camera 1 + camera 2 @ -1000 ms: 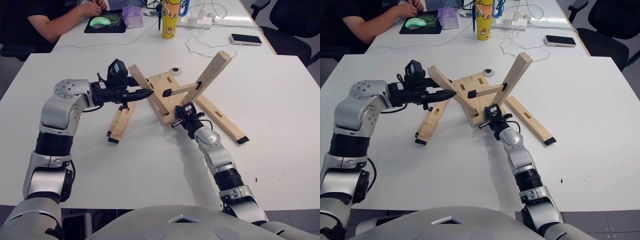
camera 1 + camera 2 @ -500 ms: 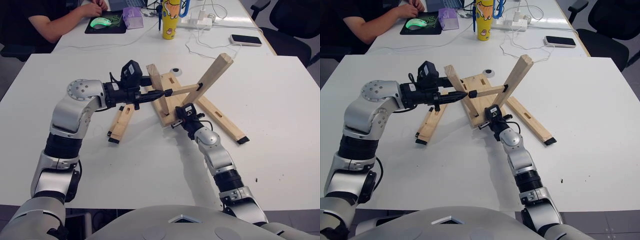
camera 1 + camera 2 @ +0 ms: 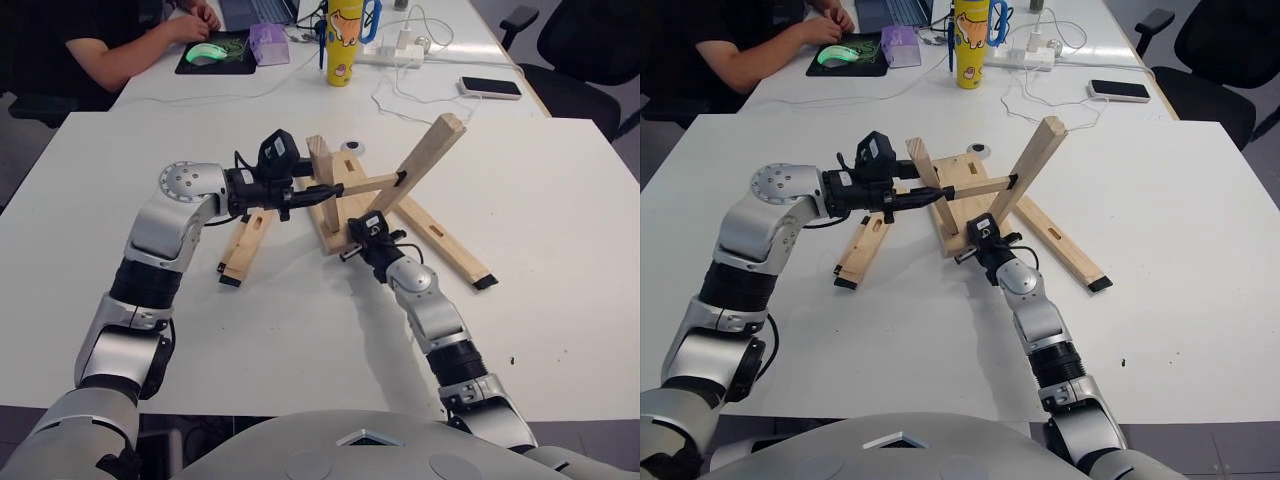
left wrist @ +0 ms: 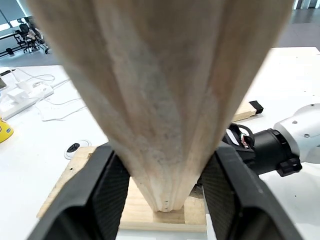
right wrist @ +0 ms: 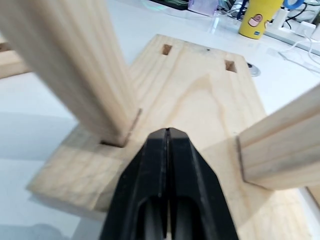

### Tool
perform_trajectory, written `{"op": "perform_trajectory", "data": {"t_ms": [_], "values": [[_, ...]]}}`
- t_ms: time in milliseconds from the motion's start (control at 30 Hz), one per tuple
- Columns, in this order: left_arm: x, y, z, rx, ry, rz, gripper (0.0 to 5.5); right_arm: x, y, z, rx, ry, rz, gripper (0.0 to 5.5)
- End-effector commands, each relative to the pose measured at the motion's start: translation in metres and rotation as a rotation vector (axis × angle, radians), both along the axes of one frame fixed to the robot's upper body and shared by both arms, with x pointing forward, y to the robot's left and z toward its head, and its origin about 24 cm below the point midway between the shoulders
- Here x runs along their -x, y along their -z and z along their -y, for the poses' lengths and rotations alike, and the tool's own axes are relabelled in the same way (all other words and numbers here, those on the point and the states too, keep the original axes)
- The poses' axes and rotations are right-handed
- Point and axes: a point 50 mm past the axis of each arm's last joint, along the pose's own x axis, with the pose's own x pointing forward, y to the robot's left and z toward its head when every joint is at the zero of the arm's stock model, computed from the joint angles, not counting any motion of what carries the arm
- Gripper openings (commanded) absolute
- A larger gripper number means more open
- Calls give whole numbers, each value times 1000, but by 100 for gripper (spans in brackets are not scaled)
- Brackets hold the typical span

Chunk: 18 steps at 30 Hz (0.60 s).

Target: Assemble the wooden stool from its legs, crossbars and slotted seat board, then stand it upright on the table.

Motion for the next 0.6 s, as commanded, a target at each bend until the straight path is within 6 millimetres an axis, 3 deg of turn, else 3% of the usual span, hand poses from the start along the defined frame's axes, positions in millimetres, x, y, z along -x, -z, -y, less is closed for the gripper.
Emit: {"op": "perform_trajectory", "data": {"t_ms": [33, 333, 467, 600], "values": [[9, 64, 4, -181, 13, -254, 203, 33, 45, -8, 28, -74, -267, 0], [19, 96, -6, -306, 99, -346, 203, 28, 41, -10, -1, -42, -239, 0], [10, 90, -13, -274, 73, -327, 203, 18, 24, -1, -79, 46, -103, 0], [-2, 76, -18, -216, 52, -282, 203, 12, 23, 12, -71, 119, -57, 0]]}}
